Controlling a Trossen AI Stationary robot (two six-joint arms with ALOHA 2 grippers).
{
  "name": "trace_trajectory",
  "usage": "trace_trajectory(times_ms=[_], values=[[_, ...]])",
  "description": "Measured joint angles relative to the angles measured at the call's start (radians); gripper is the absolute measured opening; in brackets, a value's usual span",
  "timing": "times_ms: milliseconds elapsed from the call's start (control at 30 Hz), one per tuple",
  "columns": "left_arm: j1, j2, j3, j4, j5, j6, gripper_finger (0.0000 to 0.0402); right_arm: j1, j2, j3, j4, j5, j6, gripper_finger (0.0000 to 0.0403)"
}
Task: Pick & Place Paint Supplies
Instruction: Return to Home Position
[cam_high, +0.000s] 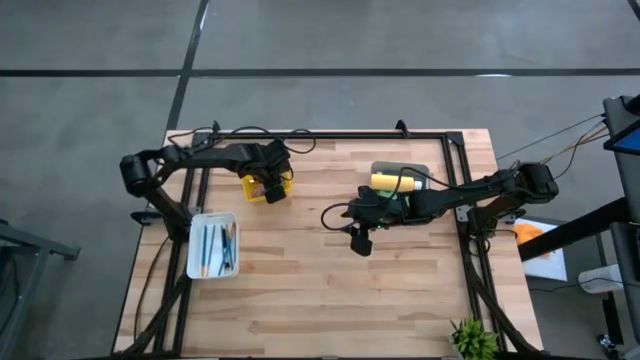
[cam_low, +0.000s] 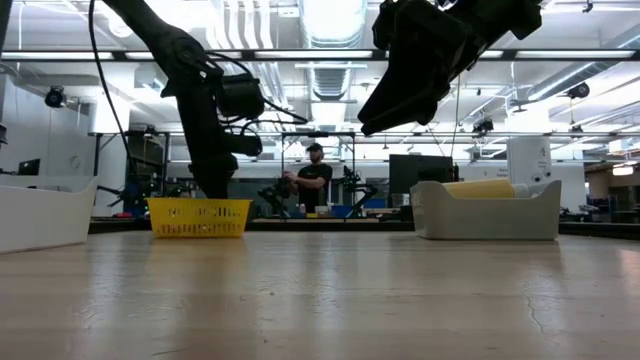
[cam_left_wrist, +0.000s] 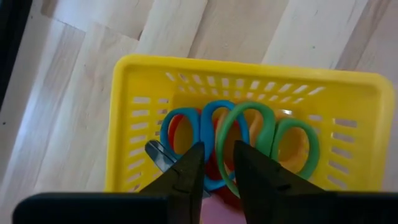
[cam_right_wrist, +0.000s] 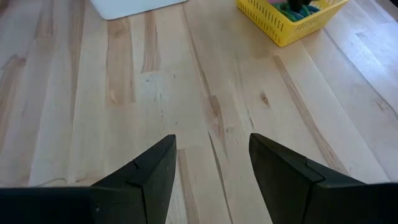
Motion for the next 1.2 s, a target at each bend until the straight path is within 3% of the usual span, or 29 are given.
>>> trace_trajectory(times_ms=[300,667,833,967,1067,1200], values=[[-0.002,-0.109,-0.002,0.034,0.068,0.003,0.009,0.0,0.0,0.0,0.0,0.0,0.0,0.0201],[-0.006,-0.29,-0.022,0.279,0.387,0.026,0.009,0.0,0.0,0.0,0.0,0.0,0.0,0.0201],[-0.017,-0.373,-0.15,0.565,0.523,0.026,0.0083,0.0,0.0,0.0,0.0,0.0,0.0,0.0201],[-0.017,-0.447,-0.303,0.806,0.614,0.029,0.0042,0.0,0.0,0.0,0.0,0.0,0.0,0.0201],[-0.021,-0.514,-0.419,0.933,0.644,0.004,0.0008,0.0,0.0,0.0,0.0,0.0,0.0,0.0201],[-0.022,-0.616,-0.562,1.058,0.644,-0.043,0.0007,0.0,0.0,0.0,0.0,0.0,0.0,0.0201]])
